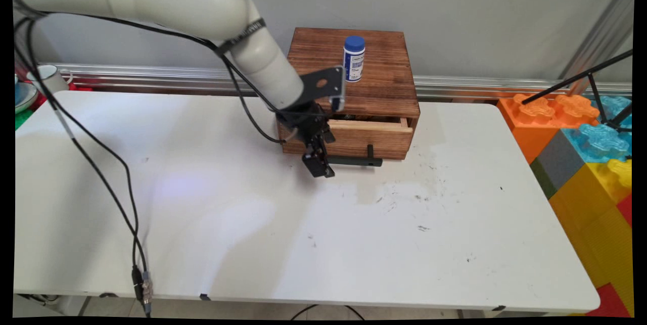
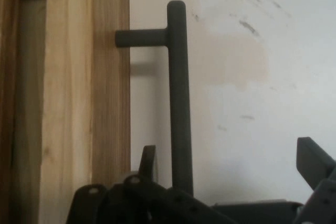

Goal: Open the drawer

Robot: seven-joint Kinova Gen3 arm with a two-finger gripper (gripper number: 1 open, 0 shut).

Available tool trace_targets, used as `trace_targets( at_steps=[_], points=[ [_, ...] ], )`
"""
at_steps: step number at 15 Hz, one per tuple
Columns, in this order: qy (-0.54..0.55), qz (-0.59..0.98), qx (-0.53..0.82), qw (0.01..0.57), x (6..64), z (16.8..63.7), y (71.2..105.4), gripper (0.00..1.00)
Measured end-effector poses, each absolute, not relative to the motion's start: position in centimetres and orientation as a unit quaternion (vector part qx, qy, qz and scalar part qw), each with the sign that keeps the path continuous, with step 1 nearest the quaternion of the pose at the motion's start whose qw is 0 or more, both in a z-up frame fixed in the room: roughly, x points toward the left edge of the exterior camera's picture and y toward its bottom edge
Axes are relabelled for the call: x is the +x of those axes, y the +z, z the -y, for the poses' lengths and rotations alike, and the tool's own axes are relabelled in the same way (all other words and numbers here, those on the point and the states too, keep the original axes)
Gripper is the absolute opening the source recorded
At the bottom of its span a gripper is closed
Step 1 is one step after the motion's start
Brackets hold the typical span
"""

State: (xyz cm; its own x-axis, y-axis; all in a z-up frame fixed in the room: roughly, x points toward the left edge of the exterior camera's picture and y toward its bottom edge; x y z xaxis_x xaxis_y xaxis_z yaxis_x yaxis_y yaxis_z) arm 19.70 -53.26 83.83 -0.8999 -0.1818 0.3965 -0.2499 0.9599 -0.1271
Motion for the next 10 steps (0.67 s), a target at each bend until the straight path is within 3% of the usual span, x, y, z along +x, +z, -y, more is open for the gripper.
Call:
trace_targets(
  at_steps=[10],
  points=[
    [0.079,0.973,0.11,0.189,16.1,55.1,79.1,1.0]
  ],
)
